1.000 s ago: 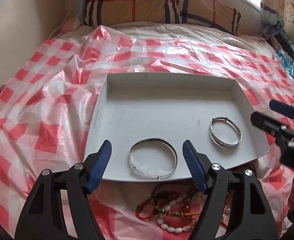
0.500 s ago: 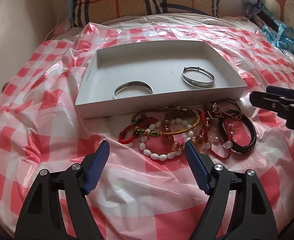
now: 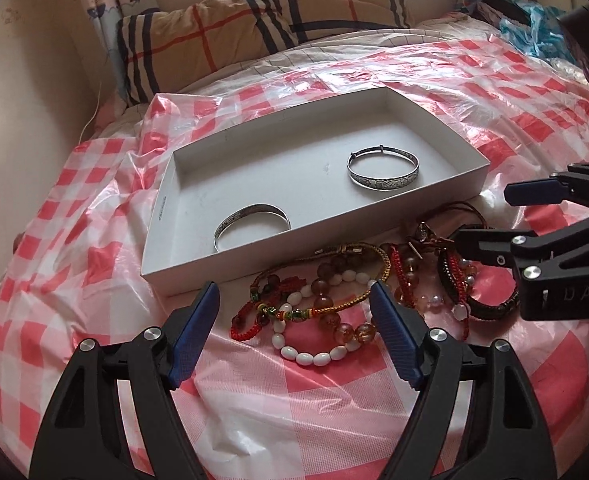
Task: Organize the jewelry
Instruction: 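Close the left tool on a brown cord bracelet in the pile, then lift the brown cord bracelet with the left tool while the right tool reaches into the pile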
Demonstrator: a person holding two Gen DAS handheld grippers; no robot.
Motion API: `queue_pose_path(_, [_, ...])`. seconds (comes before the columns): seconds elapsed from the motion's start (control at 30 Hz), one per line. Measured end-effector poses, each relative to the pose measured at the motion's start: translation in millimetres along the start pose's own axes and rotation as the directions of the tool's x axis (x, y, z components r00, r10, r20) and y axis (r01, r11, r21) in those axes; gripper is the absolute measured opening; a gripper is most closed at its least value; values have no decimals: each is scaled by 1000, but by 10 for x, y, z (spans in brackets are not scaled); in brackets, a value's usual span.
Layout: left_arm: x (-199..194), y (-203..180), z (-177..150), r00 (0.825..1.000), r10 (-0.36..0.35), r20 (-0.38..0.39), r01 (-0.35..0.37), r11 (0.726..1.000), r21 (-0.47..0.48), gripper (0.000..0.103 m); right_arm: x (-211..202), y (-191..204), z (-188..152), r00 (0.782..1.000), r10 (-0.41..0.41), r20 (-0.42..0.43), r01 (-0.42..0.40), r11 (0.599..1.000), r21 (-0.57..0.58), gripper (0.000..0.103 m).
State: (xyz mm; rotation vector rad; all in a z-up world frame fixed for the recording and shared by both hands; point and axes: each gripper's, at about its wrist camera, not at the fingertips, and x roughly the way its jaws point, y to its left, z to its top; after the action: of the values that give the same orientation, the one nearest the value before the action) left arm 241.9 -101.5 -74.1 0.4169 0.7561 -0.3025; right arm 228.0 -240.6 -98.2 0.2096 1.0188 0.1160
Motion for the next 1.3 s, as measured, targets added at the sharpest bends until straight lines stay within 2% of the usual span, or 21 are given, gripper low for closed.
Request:
queue_pose_path(0.17, [101, -22, 6, 999, -20, -25, 20, 1000, 19, 71, 124, -28, 21, 999, 37, -27, -36, 999, 31, 75])
queue_pose_path(0.23, [164, -14, 10, 998, -36, -43, 36, 999, 14, 62, 161, -23, 22, 998, 58, -30, -57, 998, 39, 71])
queue_pose_path(0.27, [189, -11, 4, 998, -44, -50, 45, 999, 11, 58, 168, -24, 23, 997, 75, -32, -73, 996, 44, 65])
queue_pose_path(0.3, [211, -12, -1, 997, -55, -56, 56, 998, 8, 49, 167, -28, 20, 995, 90, -31, -88, 995, 49, 56])
queue_pose_path(0.43, [246, 27, -12, 992, -104, -66, 103, 994, -28, 18, 148, -57, 32, 993, 121, -18, -119, 990, 72, 36])
queue_pose_path(0.47, [241, 66, -15, 990, -126, -62, 123, 991, -53, 15, 132, -66, 36, 992, 124, -10, -123, 989, 79, 18])
queue_pose_path(0.5, [232, 117, -14, 987, -148, -57, 143, 986, -87, 13, 121, -84, 43, 992, 129, -6, -128, 988, 90, 11])
queue_pose_path(0.6, [208, 288, -9, 977, -212, -36, 201, 960, -195, 6, 61, -136, 61, 988, 150, 20, -151, 981, 119, 10])
queue_pose_path(0.73, [172, 503, -22, 964, -265, 7, 253, 914, -316, 5, -58, -172, 96, 985, 160, 70, -168, 976, 137, 9])
queue_pose_path(0.83, [142, 582, -14, 961, -274, 32, 268, 897, -353, 5, -142, -193, 113, 980, 172, 101, -186, 972, 143, 9])
queue_pose_path(0.93, [131, 561, 11, 957, -289, 27, 282, 904, -323, 5, -194, -188, 136, 977, 175, 123, -192, 971, 140, 9])
queue_pose_path(1.07, [123, 441, 27, 963, -271, 4, 263, 930, -256, 5, -236, -174, 155, 974, 180, 135, -198, 971, 135, 9])
queue_pose_path(1.1, [133, 417, 25, 964, -265, -5, 256, 935, -244, 7, -233, -167, 156, 975, 181, 129, -197, 972, 130, 9])
queue_pose_path(1.17, [151, 363, 17, 965, -260, -19, 250, 943, -220, 19, -183, -139, 148, 977, 190, 93, -200, 972, 120, 9])
queue_pose_path(1.23, [141, 318, 21, 969, -247, -16, 240, 951, -195, 44, -135, -123, 128, 984, 168, 62, -175, 976, 129, 33])
queue_pose_path(1.27, [124, 299, 21, 972, -234, -8, 229, 957, -180, 47, -122, -120, 118, 988, 146, 53, -152, 980, 131, 62])
queue_pose_path(1.3, [117, 268, 27, 974, -225, -4, 221, 962, -160, 49, -126, -124, 107, 991, 120, 65, -128, 983, 132, 66])
